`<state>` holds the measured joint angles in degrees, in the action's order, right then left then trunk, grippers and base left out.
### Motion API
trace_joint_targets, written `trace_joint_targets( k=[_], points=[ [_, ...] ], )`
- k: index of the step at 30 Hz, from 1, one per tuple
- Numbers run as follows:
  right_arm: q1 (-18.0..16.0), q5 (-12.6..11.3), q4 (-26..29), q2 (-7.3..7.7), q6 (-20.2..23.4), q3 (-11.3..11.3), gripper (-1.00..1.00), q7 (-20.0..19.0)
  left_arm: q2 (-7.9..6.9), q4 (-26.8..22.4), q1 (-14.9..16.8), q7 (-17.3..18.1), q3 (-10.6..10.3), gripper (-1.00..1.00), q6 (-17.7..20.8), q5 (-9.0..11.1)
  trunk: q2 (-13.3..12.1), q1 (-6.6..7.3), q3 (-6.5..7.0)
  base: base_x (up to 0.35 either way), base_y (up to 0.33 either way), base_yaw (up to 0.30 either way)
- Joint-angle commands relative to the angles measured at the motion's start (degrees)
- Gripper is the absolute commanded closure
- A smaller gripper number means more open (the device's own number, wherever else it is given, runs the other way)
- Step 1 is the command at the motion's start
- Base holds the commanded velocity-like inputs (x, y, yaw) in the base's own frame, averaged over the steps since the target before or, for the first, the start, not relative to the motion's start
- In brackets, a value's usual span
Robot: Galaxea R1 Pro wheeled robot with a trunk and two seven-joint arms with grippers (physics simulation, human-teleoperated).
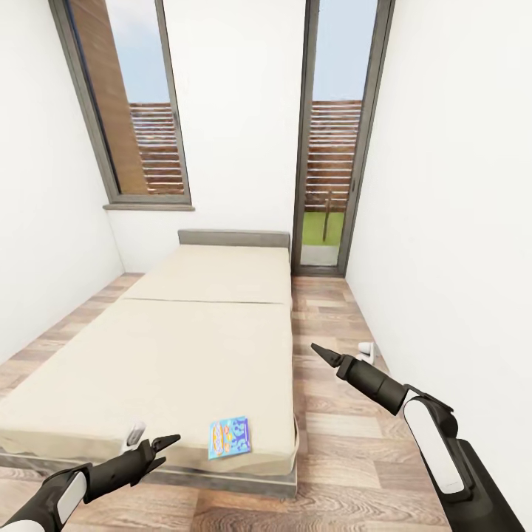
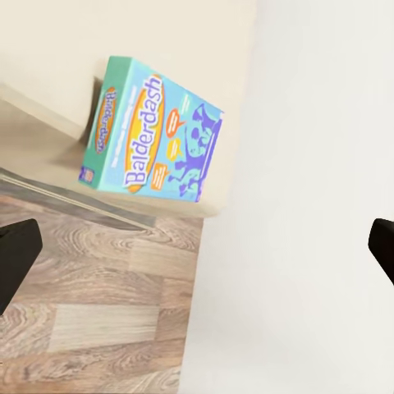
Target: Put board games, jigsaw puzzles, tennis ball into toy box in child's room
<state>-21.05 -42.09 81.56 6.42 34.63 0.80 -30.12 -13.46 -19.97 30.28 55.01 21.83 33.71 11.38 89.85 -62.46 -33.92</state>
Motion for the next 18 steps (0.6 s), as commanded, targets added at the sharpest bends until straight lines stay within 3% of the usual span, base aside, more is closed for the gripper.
trace_joint_targets(
  k=[1,18],
  points=[
    [-0.04,-0.36,0.03,-0.01,0.46,0.08,-1.00,-0.03,0.02,0.02,0.04,0.10,0.14,-1.00,0.42,0.16,0.45,-0.22,-0.24,0.000,0.000,0.000],
    [-0.04,-0.33,0.01,-0.01,0.44,0.08,-1.00,-0.03,0.10,0.02,0.04,0.10,0.01,-1.00,0.31,0.13,7.26,-3.96,-3.29,0.000,0.000,0.000]
  ],
)
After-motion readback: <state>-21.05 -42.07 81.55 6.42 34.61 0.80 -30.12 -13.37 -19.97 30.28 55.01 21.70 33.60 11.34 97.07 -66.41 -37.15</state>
